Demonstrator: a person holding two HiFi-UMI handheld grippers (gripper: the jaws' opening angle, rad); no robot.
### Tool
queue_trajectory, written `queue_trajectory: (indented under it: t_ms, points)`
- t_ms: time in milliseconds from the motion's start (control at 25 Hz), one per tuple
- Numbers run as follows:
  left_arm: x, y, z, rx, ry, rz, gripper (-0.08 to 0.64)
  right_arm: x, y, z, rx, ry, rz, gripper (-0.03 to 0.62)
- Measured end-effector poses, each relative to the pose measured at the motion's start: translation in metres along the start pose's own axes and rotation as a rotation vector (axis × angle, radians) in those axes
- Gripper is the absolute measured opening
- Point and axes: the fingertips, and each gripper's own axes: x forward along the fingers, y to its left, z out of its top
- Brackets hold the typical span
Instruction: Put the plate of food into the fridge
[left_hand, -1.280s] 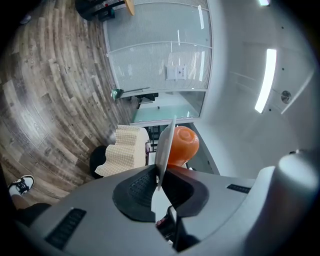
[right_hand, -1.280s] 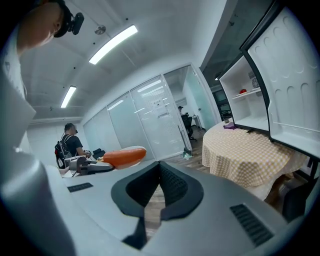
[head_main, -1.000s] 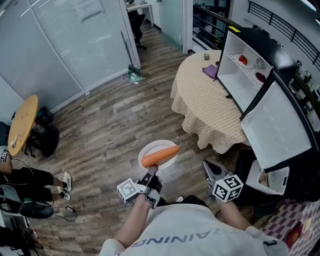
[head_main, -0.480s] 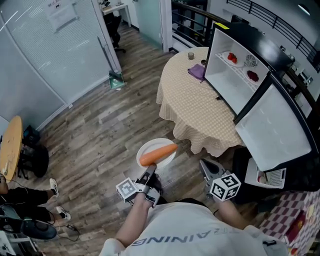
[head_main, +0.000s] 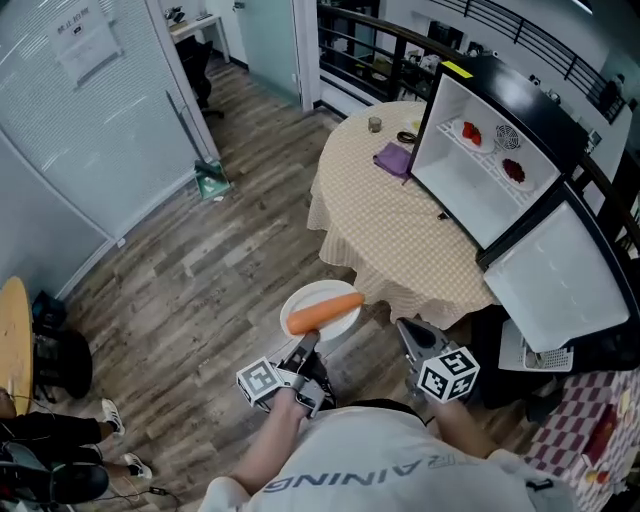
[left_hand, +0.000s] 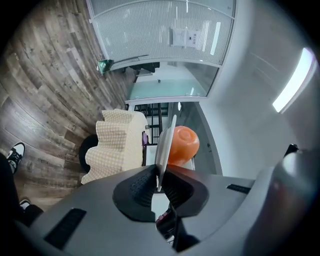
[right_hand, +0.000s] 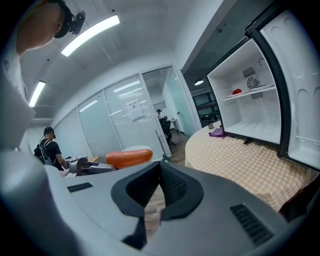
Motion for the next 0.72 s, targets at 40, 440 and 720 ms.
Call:
queue_trajectory:
  t_ms: [40,440,720]
  points:
    - [0.003,0.000,0.009,0.001,0.012,0.003,0.031,0.008,0.003,0.003,0.001,-0.005,-0.008,0.022]
    - [0.048,0.006,0.049,0.013,0.181,0.006,0.031,0.044,-0.008,0.024,0.046,-0.066,-0.140,0.021]
    - [0.114,0.004,0.050,0.018,0.289,0.006,0.031,0.050,-0.057,0.041,0.094,-0.107,-0.229,0.022]
